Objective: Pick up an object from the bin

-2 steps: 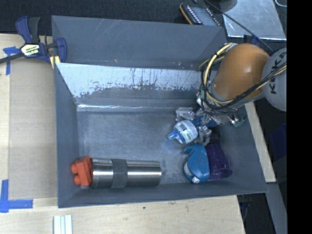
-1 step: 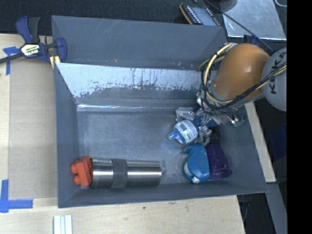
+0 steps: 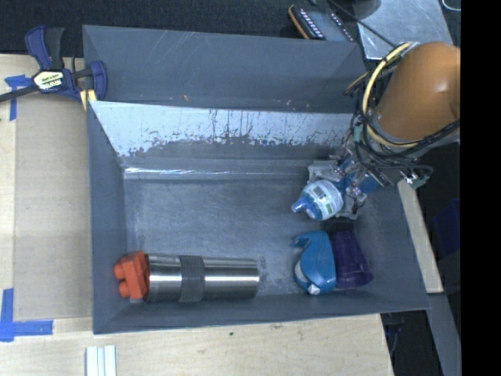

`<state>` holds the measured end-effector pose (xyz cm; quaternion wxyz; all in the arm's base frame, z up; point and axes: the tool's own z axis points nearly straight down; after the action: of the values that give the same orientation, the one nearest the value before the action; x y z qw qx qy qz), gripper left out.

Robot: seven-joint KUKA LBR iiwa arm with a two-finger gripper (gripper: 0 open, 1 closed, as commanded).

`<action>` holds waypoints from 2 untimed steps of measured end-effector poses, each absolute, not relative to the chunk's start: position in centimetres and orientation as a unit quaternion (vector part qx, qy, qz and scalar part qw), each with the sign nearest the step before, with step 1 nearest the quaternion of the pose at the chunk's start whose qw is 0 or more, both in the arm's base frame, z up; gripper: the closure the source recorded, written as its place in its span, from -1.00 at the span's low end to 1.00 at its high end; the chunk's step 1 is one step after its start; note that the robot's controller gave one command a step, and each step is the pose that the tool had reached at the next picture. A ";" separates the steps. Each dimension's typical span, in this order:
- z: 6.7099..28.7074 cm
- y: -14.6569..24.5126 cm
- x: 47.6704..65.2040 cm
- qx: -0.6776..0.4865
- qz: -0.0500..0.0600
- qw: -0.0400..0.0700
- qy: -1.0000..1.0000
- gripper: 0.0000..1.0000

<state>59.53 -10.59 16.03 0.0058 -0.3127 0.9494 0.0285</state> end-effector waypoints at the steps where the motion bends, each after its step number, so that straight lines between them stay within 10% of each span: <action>1: 9.4 -11.1 62.0 -0.303 0.029 0.011 0.952 1.00; 2: 10.7 -11.0 61.2 -0.304 0.030 0.007 0.952 1.00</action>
Offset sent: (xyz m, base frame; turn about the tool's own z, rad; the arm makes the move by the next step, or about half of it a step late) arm -0.0022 -0.0082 0.1678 0.0003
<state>61.24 -10.98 10.66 0.0070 -0.3039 0.9522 0.0298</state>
